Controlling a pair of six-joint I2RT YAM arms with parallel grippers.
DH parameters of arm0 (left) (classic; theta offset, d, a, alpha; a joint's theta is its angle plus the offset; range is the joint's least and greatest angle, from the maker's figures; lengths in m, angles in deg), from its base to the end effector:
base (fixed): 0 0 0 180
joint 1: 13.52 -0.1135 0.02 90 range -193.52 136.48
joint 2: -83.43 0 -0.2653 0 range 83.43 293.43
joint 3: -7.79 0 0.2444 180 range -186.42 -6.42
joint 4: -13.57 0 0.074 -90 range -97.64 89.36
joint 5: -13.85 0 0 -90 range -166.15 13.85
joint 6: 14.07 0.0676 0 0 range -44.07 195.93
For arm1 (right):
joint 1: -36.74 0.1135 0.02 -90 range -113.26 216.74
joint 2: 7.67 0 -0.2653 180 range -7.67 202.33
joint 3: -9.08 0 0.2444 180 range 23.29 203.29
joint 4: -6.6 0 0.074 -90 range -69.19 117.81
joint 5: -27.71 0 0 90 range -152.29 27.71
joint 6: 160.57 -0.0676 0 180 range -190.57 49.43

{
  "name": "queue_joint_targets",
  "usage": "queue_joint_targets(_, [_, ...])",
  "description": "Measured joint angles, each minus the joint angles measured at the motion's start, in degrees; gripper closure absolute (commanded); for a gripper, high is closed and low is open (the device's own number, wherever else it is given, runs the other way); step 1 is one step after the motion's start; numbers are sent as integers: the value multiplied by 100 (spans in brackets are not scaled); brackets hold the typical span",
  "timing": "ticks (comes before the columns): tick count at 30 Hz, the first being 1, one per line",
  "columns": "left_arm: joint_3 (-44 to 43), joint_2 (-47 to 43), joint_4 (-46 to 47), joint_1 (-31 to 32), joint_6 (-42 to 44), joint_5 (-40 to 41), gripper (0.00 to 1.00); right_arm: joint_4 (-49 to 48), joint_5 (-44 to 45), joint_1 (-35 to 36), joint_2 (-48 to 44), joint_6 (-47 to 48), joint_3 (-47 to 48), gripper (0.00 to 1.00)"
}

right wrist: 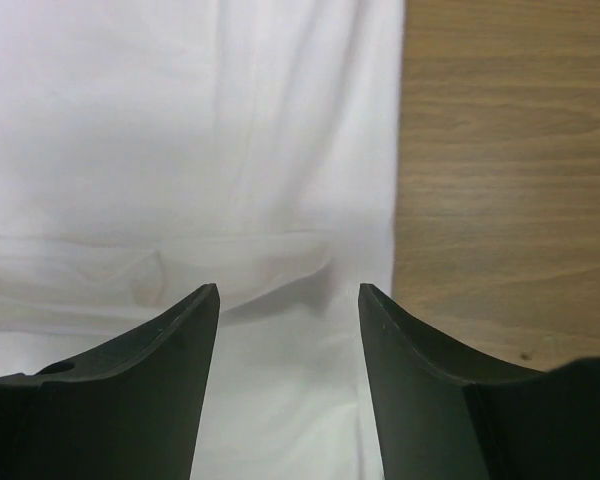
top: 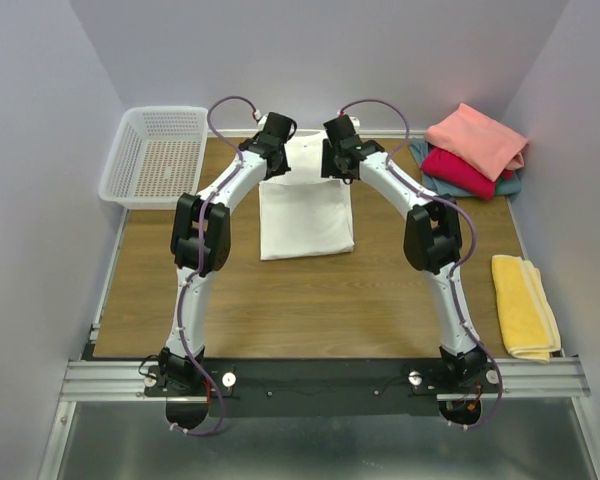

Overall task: Fold and stack the t-shirts
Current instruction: Fold the tshirt

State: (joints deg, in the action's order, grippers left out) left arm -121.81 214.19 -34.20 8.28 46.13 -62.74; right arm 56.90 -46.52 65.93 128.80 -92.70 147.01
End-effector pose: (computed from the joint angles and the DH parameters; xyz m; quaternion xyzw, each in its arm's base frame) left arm 0.4973 -0.1820 0.2041 -0.1057 0.9249 -0.0532 0.3612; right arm 0.4875 0.2513 0.1978 -0.0090 0.9285 0.0350 0.3695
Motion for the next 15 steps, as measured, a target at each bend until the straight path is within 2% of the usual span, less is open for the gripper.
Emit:
queue_joint_targets(7, [-28, -33, -7, -66, 107, 431, 91, 24, 181, -492, -107, 0, -223, 32])
queue_joint_targets(13, [938, -522, -181, -90, 304, 367, 91, 162, -2, -619, -911, 13, -1508, 32])
queue_joint_targets(15, [1580, -964, -160, -103, 385, 151, 90, 219, -219, -597, -1342, 13, -1980, 32])
